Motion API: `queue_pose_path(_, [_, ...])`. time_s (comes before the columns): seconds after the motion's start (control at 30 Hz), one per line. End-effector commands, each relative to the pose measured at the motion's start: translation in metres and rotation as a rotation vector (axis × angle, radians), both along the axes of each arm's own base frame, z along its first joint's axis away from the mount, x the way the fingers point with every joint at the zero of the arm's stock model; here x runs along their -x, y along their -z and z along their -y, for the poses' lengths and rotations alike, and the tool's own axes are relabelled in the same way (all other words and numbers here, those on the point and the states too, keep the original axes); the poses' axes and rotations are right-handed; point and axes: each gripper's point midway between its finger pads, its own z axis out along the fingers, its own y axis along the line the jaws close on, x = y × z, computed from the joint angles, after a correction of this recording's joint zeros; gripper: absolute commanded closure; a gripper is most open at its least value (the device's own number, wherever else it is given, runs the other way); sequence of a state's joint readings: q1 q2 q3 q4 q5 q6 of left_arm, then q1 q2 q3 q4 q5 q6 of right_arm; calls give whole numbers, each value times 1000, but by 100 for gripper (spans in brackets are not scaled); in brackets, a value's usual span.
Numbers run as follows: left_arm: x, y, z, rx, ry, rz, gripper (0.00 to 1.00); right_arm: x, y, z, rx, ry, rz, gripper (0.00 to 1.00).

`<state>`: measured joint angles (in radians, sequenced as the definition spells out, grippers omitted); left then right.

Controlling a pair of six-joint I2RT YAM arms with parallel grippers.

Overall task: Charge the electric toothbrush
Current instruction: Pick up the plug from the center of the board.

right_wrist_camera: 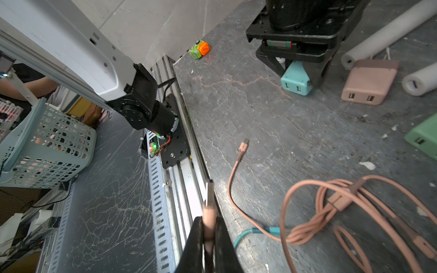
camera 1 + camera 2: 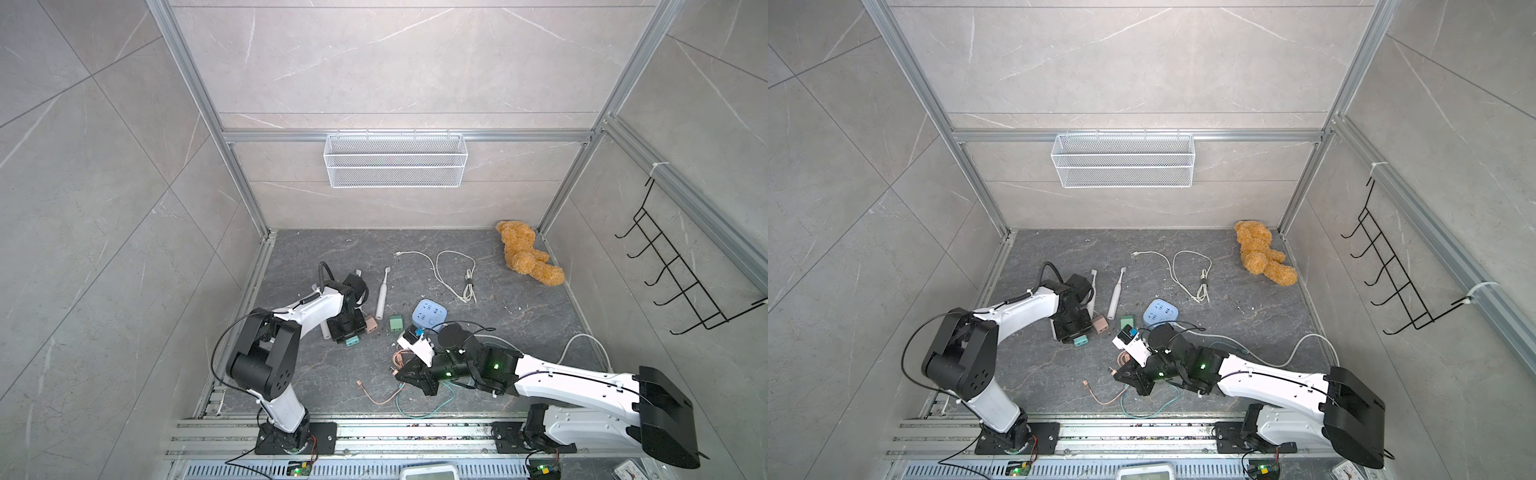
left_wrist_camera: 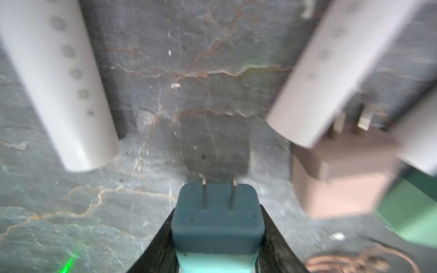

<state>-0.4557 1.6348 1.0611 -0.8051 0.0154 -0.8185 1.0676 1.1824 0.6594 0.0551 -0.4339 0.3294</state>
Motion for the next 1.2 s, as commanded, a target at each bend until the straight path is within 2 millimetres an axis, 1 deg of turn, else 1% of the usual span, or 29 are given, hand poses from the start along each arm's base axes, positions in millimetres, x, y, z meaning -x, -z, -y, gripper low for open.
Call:
queue_pose_path(0.0, [0, -44, 14, 130, 14, 108, 100, 15, -26, -3, -110, -69, 4, 100])
queue_pose_path(0.07, [-1, -63, 24, 218, 17, 178, 100, 18, -35, -3, -150, -89, 13, 100])
queue_pose_path(0.23, [1, -110, 53, 467, 52, 338, 100, 26, -50, -2, -199, -132, 32, 100])
queue_pose_path(0.4, [6, -142, 65, 606, 95, 457, 100, 28, -55, -2, -214, -142, 38, 100])
queue_pose_path(0.47, [9, -151, 68, 641, 112, 489, 100, 27, -54, -2, -209, -139, 38, 100])
queue_pose_path(0.5, [10, -155, 69, 657, 120, 500, 100, 25, -54, -1, -205, -126, 41, 100])
queue_pose_path(0.63, [15, -166, 77, 739, 152, 536, 100, 4, -54, 3, -200, -1, 78, 100])
queue_pose_path(0.73, [17, -170, 84, 809, 152, 538, 100, 3, -62, 1, -231, 4, 72, 100])
queue_pose_path(0.93, [19, -179, 98, 944, 141, 520, 100, -7, -69, -4, -243, 46, 46, 100])
queue_pose_path(1.03, [20, -185, 100, 993, 127, 523, 100, -14, -74, -1, -266, 88, 46, 100])
queue_pose_path(1.17, [21, -190, 102, 1045, 109, 528, 100, -29, -80, 6, -307, 162, 12, 100])
